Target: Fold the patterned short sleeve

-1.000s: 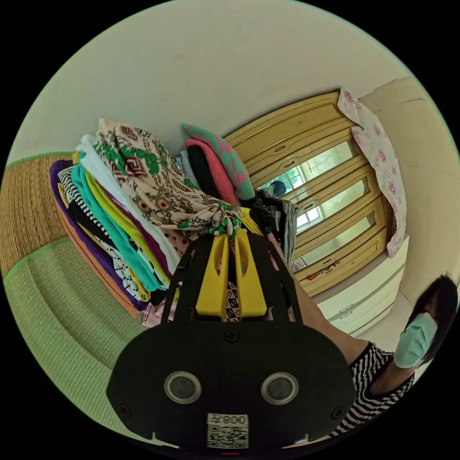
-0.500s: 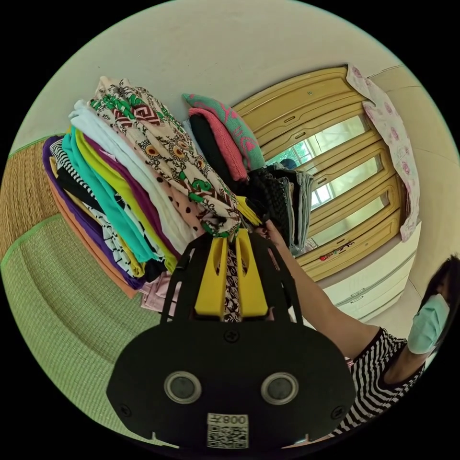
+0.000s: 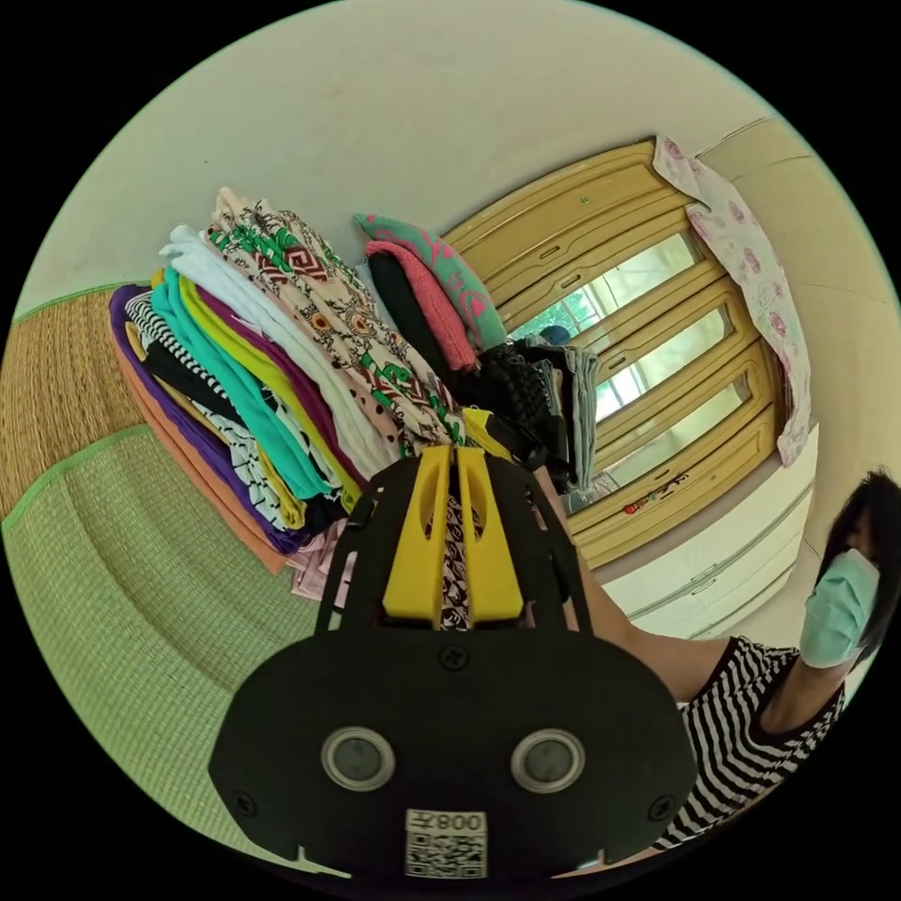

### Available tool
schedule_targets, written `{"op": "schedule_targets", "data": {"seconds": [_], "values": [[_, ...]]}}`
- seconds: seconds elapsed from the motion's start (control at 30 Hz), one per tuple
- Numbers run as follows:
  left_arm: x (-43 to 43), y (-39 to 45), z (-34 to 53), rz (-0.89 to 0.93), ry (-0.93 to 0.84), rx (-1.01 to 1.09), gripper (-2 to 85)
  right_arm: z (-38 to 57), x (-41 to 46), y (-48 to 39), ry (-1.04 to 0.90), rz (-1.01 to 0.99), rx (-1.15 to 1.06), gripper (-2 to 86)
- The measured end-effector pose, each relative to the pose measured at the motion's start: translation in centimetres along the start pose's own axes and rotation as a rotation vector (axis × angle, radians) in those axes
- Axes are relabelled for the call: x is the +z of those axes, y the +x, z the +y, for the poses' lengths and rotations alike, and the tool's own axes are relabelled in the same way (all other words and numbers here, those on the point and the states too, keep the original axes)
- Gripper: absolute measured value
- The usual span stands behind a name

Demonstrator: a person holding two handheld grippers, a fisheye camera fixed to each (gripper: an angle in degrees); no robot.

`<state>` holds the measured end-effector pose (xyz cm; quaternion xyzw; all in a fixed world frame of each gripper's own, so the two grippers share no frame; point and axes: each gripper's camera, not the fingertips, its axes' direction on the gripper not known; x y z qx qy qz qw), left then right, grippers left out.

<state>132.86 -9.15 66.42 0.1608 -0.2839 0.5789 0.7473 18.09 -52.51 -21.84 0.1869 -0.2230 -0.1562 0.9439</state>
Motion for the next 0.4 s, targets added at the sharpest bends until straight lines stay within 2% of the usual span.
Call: {"op": "schedule_targets", "data": {"seconds": [0.1, 0.17, 0.27, 0.4], "values": [[1.6, -0.4, -0.8, -0.054, -0.043, -0.054, 1.1, -1.3, 4.7, -2.3, -0.139, 0.123, -0.002, 0.0], [1.8, 0.2, -0.2, -0.020, -0.020, -0.056, 0.7, -1.2, 4.9, -3.6, -0.123, 0.094, -0.008, 0.1], [1.2, 2.1, 1.8, 0.011, -0.042, 0.015, 0.4, 0.3, 2.1, -6.9, -0.064, 0.045, -0.072, 0.1], [0.5, 4.7, 7.5, -0.122, -0.186, 0.107, 0.2, 6.5, -2.3, -12.7, -0.055, 0.187, -0.171, 0.5]]}}
